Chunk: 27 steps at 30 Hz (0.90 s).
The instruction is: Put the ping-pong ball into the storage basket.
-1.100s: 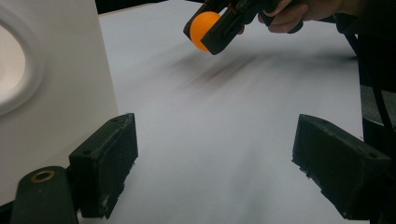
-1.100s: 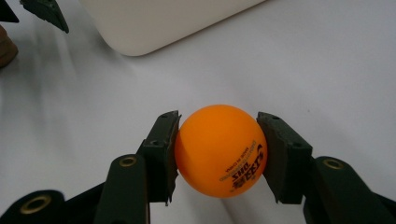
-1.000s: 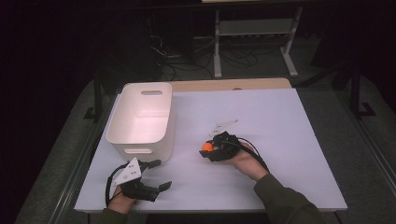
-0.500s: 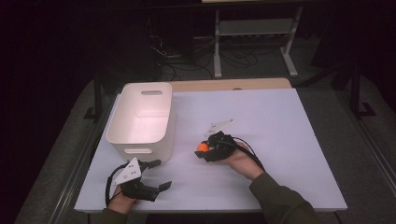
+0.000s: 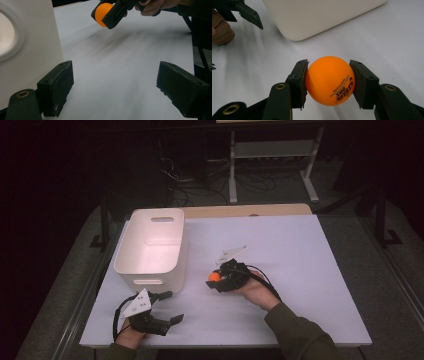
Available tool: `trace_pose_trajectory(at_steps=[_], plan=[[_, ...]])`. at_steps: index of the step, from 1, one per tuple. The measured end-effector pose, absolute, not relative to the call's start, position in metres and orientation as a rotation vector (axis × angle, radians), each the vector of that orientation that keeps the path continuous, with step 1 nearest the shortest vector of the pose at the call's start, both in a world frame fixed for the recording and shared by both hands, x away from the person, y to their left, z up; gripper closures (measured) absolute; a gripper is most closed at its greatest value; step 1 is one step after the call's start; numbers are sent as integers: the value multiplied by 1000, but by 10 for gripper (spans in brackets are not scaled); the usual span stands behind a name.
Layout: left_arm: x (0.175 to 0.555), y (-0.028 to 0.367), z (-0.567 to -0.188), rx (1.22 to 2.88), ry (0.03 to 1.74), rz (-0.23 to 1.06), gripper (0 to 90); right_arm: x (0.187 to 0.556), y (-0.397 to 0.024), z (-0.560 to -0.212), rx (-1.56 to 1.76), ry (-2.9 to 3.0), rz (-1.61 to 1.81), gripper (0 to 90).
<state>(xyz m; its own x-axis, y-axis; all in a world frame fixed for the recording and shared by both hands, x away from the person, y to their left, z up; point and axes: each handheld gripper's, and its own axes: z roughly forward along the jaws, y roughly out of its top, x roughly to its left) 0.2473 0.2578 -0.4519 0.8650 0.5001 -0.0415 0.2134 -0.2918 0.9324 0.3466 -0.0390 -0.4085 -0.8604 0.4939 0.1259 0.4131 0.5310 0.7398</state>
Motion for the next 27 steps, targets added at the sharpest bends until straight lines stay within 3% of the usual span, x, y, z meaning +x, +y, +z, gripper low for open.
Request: trace_pose_trajectory(at_steps=[27], plan=[[247, 258, -452, 1877, 529, 310, 140, 353, -25, -382, 740, 2670, 1260, 495]])
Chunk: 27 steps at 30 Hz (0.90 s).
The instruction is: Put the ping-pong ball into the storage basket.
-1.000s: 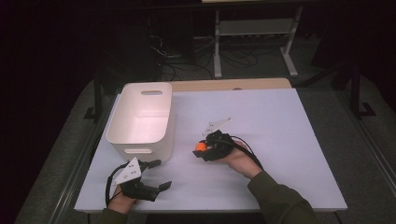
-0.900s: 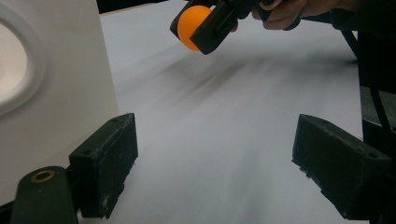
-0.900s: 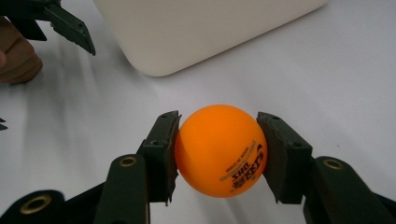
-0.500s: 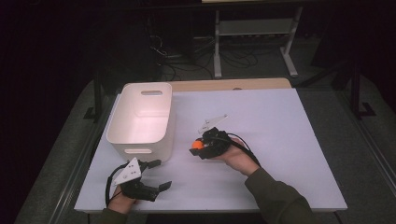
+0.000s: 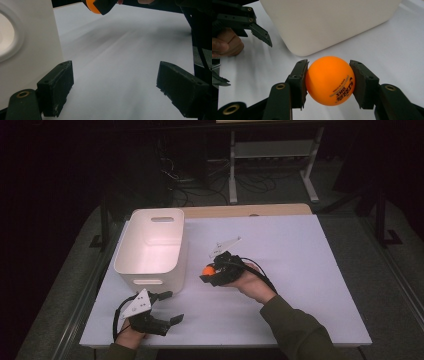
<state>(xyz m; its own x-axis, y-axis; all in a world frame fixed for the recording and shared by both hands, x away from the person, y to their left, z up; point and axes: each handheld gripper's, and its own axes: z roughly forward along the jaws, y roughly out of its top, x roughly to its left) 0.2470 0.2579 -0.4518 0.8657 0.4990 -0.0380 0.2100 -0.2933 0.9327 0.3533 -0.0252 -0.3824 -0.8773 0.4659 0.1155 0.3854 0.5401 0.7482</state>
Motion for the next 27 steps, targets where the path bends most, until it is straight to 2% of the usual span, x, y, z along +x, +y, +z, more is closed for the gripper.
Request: trace_pose_trajectory(at_steps=[27], plan=[[247, 258, -452, 1876, 529, 311, 140, 362, -14, -342, 684, 2649, 1304, 495]])
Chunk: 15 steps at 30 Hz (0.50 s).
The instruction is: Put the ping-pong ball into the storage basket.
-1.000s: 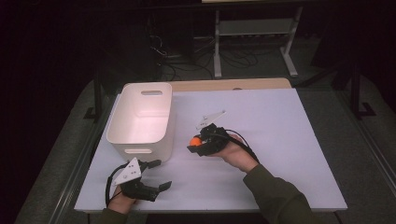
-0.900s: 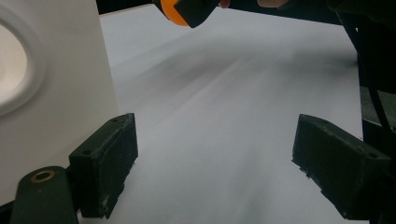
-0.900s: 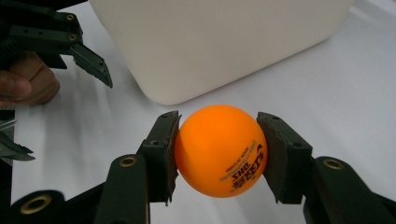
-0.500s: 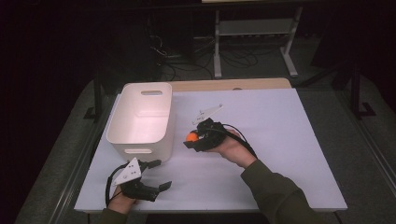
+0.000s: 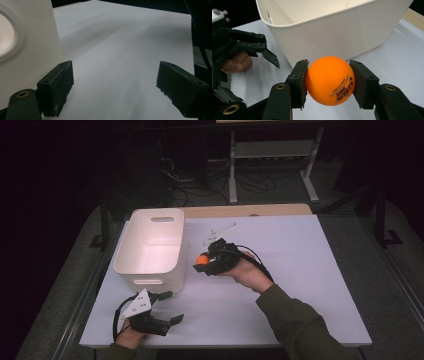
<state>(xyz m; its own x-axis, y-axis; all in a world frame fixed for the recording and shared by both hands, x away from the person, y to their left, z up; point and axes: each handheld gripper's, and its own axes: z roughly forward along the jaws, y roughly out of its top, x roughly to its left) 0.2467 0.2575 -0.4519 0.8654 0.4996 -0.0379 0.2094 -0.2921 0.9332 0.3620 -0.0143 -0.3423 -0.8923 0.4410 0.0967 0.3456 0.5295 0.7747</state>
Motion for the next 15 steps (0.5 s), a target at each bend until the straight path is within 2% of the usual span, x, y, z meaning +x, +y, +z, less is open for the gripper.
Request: trace_pose_trajectory(at_steps=[15], plan=[[247, 258, -452, 1879, 526, 315, 140, 366, -7, -316, 647, 2622, 1331, 495]])
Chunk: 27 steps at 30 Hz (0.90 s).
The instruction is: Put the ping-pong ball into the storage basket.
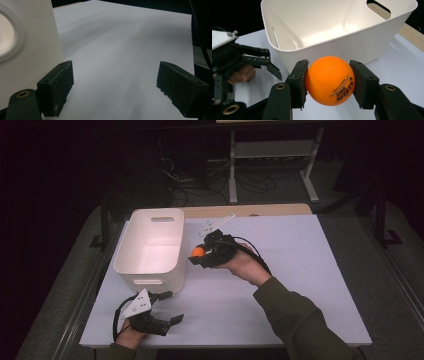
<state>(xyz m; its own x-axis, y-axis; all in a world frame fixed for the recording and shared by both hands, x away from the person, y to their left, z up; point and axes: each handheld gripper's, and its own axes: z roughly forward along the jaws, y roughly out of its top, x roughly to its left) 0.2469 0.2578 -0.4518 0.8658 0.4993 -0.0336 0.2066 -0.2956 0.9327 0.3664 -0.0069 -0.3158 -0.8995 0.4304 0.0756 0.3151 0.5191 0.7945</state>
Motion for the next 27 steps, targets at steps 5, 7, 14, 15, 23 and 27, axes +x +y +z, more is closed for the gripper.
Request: trace_pose_trajectory(at_steps=[5, 7, 14, 15, 23, 27], plan=[[247, 258, -452, 1878, 528, 313, 140, 368, -3, -310, 633, 2616, 1338, 495], [247, 258, -452, 1877, 527, 313, 140, 369, -1, -308, 631, 2618, 1340, 495], [247, 258, -452, 1878, 528, 313, 140, 372, 7, -302, 626, 2614, 1351, 495], [247, 258, -452, 1878, 527, 314, 140, 372, 9, -301, 623, 2616, 1354, 495], [247, 258, -452, 1877, 526, 313, 140, 376, 20, -295, 607, 2619, 1366, 495], [247, 258, -452, 1877, 527, 314, 140, 378, 27, -292, 601, 2619, 1375, 495]])
